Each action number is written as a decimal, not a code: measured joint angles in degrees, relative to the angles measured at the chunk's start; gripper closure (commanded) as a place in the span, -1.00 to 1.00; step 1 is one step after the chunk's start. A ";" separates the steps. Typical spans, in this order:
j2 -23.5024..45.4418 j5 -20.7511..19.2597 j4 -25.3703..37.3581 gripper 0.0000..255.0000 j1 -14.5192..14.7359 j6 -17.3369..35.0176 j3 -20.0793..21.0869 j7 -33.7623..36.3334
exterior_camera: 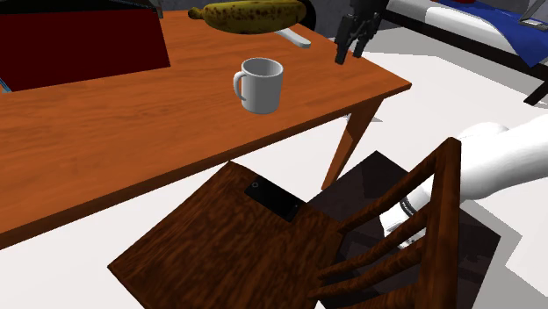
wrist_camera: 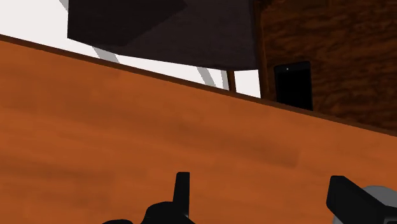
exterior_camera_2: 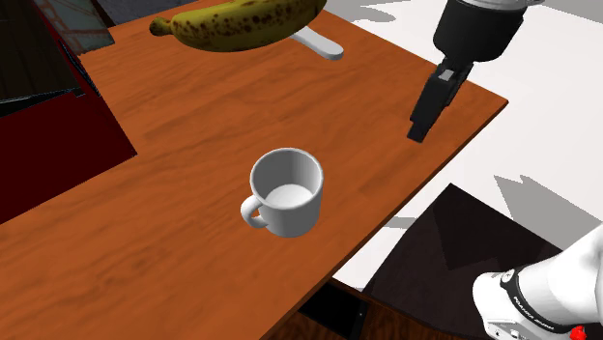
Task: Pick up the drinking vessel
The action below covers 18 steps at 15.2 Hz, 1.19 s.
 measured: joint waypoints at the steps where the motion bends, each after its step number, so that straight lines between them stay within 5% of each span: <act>1: 1.52 0.12 1.40 -1.00 0.29 0.23 0.85 0.76; 14: 24.66 -3.05 23.61 -1.00 4.26 1.86 13.02 13.80; 18: 25.85 -3.44 22.47 -1.00 4.69 4.16 13.73 14.70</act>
